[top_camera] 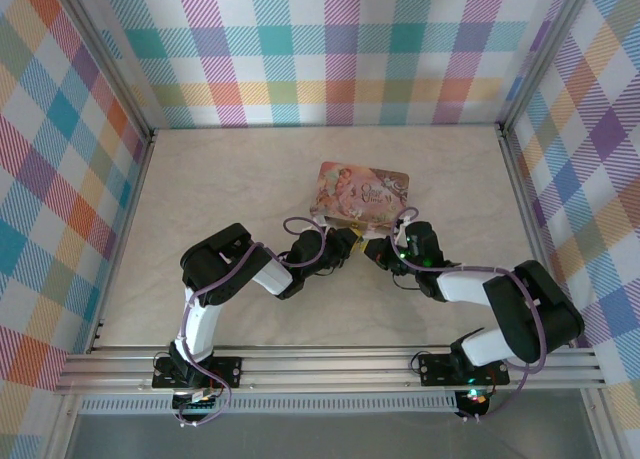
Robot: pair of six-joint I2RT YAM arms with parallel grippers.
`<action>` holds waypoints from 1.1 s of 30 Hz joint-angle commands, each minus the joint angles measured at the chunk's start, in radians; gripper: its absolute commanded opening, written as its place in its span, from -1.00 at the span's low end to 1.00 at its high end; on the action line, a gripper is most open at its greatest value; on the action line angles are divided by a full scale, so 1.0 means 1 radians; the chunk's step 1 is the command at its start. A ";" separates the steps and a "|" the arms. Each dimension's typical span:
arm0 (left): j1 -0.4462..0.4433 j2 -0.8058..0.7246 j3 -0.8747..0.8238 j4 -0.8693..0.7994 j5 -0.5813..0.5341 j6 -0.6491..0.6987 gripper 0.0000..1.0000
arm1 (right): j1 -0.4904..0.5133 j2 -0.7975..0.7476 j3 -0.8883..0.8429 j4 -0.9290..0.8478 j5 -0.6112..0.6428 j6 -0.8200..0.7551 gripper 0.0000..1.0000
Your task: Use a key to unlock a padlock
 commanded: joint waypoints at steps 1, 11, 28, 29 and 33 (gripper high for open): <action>-0.016 0.000 -0.015 -0.063 0.053 -0.001 -1.00 | 0.006 0.031 0.048 0.022 0.014 0.006 -0.89; -0.016 -0.002 -0.017 -0.063 0.057 -0.001 -1.00 | -0.004 0.068 0.082 0.070 0.056 -0.018 -0.89; -0.016 0.006 -0.009 -0.057 0.062 -0.001 -1.00 | -0.040 0.027 0.088 0.086 0.041 0.003 -0.84; -0.016 0.006 -0.006 -0.060 0.064 -0.001 -1.00 | -0.040 0.032 0.091 0.089 0.034 0.005 -0.84; -0.017 0.010 -0.001 -0.060 0.066 -0.001 -1.00 | -0.039 0.061 0.091 0.129 0.009 0.022 -0.85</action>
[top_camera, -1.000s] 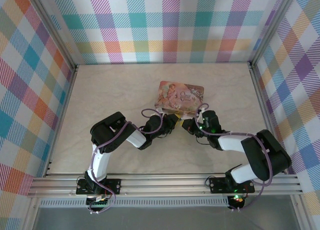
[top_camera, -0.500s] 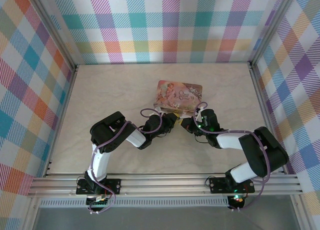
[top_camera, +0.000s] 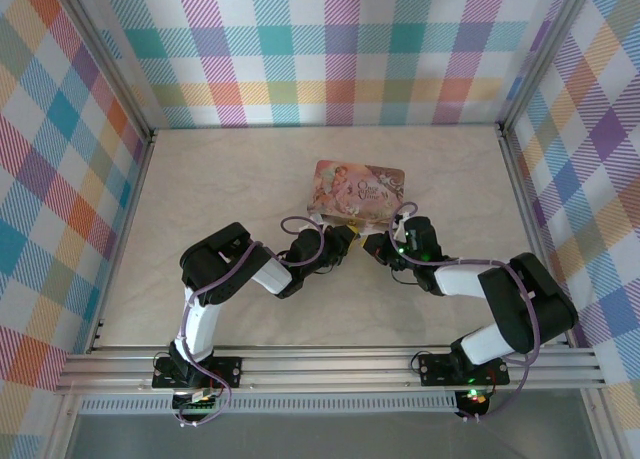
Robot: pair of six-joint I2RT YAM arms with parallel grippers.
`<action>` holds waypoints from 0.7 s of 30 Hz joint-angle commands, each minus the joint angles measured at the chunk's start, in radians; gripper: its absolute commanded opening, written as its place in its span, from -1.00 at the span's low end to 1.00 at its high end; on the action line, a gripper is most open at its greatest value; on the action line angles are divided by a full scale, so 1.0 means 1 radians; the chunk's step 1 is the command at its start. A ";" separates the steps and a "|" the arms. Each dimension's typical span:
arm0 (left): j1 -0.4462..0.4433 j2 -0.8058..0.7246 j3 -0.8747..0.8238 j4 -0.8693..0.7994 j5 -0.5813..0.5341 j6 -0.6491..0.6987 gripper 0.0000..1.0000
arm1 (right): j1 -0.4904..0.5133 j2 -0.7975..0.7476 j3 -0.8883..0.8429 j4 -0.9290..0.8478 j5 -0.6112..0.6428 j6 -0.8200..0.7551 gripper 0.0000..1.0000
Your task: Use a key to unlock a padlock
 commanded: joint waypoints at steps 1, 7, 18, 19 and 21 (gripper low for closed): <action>-0.025 0.011 -0.001 -0.059 0.104 -0.001 -1.00 | -0.012 0.014 0.050 0.118 0.014 0.018 -0.85; -0.026 0.014 0.004 -0.062 0.105 -0.001 -1.00 | -0.002 0.015 0.068 0.114 0.007 0.020 -0.84; -0.027 0.015 0.000 -0.061 0.105 -0.002 -1.00 | 0.012 0.046 0.085 0.139 0.024 0.032 -0.82; -0.026 0.016 0.000 -0.062 0.105 -0.002 -1.00 | 0.012 0.041 0.088 0.131 0.027 0.030 -0.82; -0.027 0.019 0.001 -0.060 0.107 -0.006 -1.00 | 0.012 0.037 0.099 0.130 0.021 0.030 -0.82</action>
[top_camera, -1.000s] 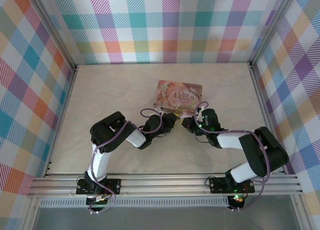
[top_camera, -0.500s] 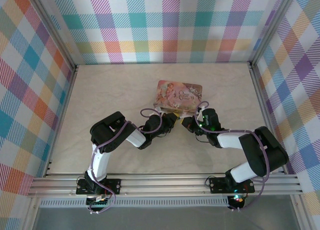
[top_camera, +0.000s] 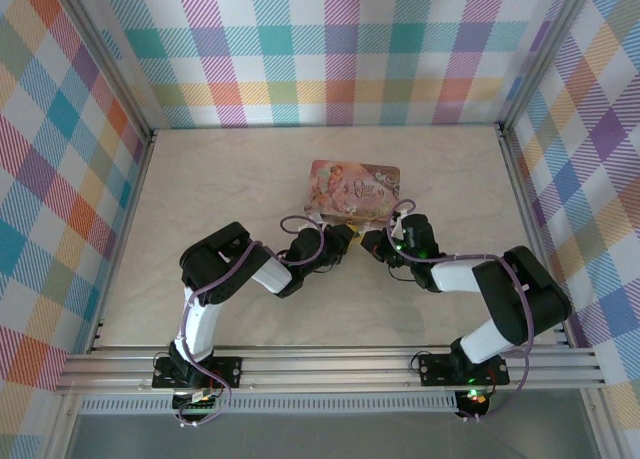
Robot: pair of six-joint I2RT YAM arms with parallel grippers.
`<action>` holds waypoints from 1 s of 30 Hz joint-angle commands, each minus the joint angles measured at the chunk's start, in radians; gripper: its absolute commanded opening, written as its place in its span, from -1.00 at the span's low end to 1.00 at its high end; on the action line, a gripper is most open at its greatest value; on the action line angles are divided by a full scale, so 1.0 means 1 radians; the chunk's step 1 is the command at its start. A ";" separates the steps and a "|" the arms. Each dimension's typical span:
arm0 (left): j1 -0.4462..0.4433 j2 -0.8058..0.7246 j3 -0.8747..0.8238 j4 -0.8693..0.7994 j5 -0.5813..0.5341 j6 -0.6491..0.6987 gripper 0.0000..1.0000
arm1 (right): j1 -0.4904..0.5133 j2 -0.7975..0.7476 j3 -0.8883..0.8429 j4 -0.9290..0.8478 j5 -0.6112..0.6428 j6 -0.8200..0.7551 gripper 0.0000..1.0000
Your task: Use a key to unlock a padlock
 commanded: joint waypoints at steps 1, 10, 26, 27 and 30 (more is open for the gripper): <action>-0.030 0.021 -0.004 -0.052 0.117 -0.003 -1.00 | 0.006 -0.014 0.075 0.087 0.018 0.004 -0.82; -0.029 0.012 -0.016 -0.042 0.106 -0.005 -1.00 | 0.005 -0.021 0.061 0.073 0.037 -0.014 -0.69; 0.015 -0.054 -0.012 -0.127 0.133 -0.039 -1.00 | 0.006 -0.397 -0.009 -0.393 0.198 -0.406 0.14; 0.016 -0.057 -0.007 -0.139 0.140 -0.041 -1.00 | 0.005 -0.421 0.003 -0.419 0.210 -0.455 0.20; 0.020 -0.069 0.008 -0.175 0.159 -0.047 -1.00 | 0.012 -0.478 0.046 -0.472 0.226 -0.636 0.35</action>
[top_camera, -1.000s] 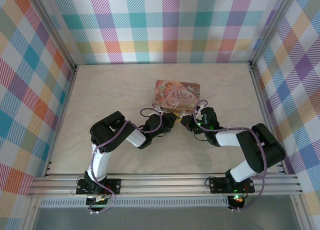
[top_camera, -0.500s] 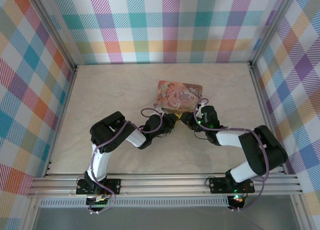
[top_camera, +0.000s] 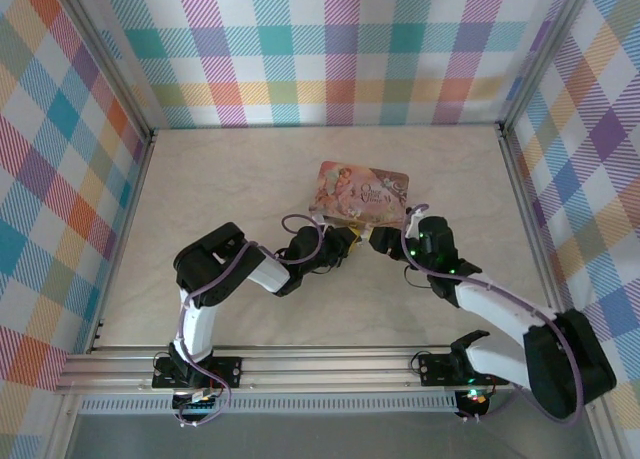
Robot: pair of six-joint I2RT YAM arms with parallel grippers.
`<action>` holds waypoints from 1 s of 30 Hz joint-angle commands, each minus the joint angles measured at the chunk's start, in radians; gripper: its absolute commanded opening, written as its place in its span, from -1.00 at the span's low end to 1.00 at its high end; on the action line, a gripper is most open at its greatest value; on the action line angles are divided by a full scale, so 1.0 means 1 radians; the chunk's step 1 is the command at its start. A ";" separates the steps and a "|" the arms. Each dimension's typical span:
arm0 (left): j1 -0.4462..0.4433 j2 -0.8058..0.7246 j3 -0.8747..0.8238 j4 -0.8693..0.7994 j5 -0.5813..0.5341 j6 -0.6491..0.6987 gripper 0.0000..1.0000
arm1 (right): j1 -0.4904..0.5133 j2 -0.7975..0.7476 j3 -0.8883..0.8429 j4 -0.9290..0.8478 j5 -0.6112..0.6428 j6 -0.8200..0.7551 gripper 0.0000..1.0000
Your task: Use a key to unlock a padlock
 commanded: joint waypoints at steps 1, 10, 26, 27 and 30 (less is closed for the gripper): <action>0.009 -0.029 0.012 -0.108 0.064 -0.028 -1.00 | 0.014 -0.055 0.072 -0.106 0.046 -0.295 0.41; 0.021 -0.039 0.025 -0.138 0.090 -0.063 -1.00 | 0.129 -0.101 0.084 -0.154 0.189 -0.995 0.47; 0.023 -0.040 0.027 -0.142 0.096 -0.079 -1.00 | 0.293 0.057 0.008 -0.050 0.310 -1.421 0.59; 0.023 -0.039 0.026 -0.141 0.098 -0.082 -1.00 | 0.294 0.068 0.013 -0.046 0.311 -1.419 0.53; 0.024 -0.036 0.027 -0.134 0.098 -0.087 -1.00 | 0.295 0.100 0.035 -0.046 0.315 -1.413 0.35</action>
